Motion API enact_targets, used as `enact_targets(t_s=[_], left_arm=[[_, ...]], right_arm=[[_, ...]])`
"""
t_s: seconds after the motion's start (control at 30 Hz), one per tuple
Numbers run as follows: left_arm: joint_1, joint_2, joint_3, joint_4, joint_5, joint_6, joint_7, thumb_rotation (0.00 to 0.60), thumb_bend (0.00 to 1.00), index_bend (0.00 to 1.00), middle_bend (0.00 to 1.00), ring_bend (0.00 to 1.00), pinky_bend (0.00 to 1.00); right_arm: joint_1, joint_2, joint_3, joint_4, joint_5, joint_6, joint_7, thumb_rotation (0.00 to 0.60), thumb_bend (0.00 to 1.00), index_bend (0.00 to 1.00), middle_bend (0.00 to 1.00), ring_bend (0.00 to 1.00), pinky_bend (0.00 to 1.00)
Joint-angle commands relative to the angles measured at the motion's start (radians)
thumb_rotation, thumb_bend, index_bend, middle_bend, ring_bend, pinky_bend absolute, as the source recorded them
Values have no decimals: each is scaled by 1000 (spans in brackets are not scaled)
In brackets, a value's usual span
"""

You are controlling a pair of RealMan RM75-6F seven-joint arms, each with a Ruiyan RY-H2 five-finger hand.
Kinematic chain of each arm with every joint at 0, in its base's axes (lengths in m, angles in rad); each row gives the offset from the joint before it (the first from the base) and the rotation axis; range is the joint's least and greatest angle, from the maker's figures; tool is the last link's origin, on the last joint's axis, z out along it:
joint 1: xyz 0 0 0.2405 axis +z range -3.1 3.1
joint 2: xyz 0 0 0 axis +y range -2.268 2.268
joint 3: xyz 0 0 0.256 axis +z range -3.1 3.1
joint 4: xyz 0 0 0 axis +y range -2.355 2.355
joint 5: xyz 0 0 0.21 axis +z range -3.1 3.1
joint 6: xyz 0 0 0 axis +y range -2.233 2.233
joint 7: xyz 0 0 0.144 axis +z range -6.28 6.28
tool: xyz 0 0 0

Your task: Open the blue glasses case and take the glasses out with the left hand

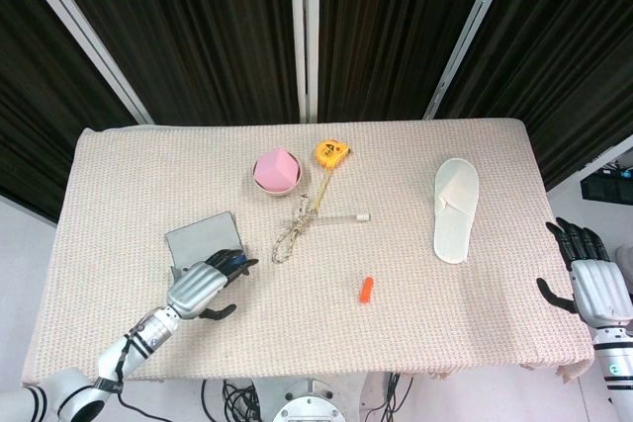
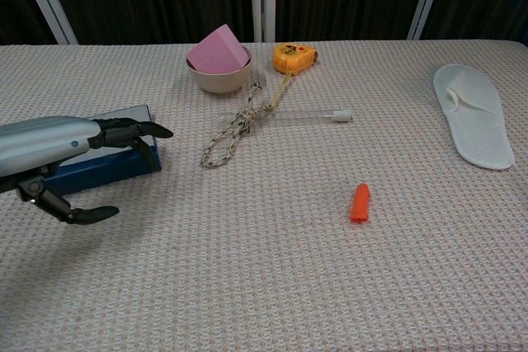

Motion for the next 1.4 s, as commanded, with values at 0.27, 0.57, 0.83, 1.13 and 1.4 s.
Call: enact_targets(t_s=[0.27,0.57,0.83,1.13,1.4], left_arm=[[-12,-48,-7,67,-6,6,160,600,336,16,205,0,86],[-22,-50,-26,92,-45,-11,218,600,335,16,204,0,80],[-49,-44,-92,103,-169,-78,225,600,333,16,209,0,79],[-92,-16,-171,76,-342,-185,187,600,323,17,217,0,79],[-117,10,-211,66,-461,-248,154,600,308,17,217,0,67]], right_arm=[[2,-2,0,7,2,-5,6,600,273,0,0,0,0],[0,-5,-2,15,2,-5,15,600,273,0,0,0,0],[1,-6,-1,15,3,-6,11,600,273,0,0,0,0],[4,-11,-2,18,8,-15,7,600,270,0,0,0,0],[5,-15,0,27,11,-17,14,600,258,0,0,0,0]])
